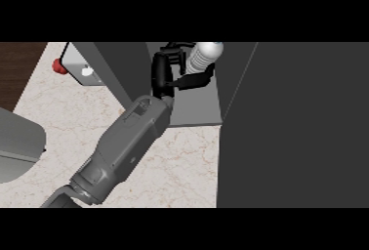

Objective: Pick up the bottled water, place it into the cabinet and close the cabinet

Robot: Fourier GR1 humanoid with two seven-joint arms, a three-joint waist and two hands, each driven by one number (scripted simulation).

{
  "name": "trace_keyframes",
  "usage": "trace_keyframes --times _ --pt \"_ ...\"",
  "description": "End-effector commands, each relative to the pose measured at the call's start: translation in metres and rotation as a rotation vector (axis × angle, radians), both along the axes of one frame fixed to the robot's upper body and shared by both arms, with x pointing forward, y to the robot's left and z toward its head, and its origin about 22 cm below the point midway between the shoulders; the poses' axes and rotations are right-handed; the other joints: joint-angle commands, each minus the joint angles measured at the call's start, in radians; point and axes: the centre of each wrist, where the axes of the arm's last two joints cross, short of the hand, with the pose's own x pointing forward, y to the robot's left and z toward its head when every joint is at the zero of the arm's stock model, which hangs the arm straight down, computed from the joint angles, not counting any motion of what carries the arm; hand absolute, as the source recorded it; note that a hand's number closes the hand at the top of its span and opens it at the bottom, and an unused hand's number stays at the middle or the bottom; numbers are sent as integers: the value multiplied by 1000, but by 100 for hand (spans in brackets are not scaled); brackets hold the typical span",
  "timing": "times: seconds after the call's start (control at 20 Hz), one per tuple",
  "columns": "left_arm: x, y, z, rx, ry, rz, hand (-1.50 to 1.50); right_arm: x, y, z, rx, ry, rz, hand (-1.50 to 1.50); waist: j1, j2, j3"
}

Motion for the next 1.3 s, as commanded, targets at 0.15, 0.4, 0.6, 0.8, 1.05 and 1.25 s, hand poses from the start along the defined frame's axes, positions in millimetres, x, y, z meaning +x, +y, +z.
trace_keyframes --times 0.15,0.4,0.6,0.8,1.05,1.25 --pt "18 5 1 183 25 16 -150 3 2 17 49 -44 20 -150 6 1 0" --pt "29 10 7 234 29 38 -150 2 1 7 61 -61 26 -150 -18 5 1" --pt "35 5 22 223 28 44 -150 8 7 17 51 -68 33 -150 -13 7 0" --pt "27 13 0 154 27 27 -150 6 12 12 33 -54 46 -150 -12 1 0" --pt "35 10 26 46 -85 -89 -150 11 10 24 45 -90 34 -150 7 1 -1" --pt "29 3 23 -34 -74 -173 -150 2 5 18 20 -69 14 -150 22 -13 0"
